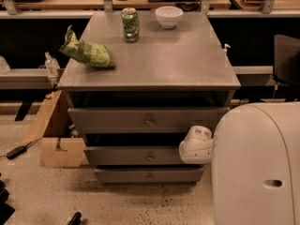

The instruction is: Open middle drawer

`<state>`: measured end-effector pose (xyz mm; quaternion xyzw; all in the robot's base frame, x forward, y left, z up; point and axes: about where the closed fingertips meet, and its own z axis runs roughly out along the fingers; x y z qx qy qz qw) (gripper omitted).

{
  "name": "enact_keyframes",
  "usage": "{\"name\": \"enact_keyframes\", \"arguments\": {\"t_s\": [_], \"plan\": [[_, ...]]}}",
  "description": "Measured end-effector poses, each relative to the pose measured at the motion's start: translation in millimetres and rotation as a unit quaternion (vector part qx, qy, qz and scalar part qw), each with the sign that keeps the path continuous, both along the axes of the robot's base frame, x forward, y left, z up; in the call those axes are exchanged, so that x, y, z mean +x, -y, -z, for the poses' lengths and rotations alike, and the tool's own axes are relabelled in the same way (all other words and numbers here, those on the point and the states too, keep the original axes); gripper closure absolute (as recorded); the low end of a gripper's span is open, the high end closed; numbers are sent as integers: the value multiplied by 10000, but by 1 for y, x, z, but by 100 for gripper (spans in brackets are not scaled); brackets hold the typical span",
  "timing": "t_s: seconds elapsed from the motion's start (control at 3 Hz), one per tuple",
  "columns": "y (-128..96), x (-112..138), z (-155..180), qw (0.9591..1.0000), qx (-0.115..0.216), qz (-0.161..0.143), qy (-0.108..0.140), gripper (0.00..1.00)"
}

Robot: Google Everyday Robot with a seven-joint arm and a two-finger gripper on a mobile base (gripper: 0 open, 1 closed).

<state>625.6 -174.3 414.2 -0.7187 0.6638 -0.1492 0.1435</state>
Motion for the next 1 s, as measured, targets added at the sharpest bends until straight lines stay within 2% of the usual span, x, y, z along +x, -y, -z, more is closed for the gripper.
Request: {"name": "enact_keyframes", "arguments": {"t_s": [0.33,1.0], "plan": [[0,0,0,10000,0,0,0,100],[0,0,0,10000,0,0,-1,50]]}}
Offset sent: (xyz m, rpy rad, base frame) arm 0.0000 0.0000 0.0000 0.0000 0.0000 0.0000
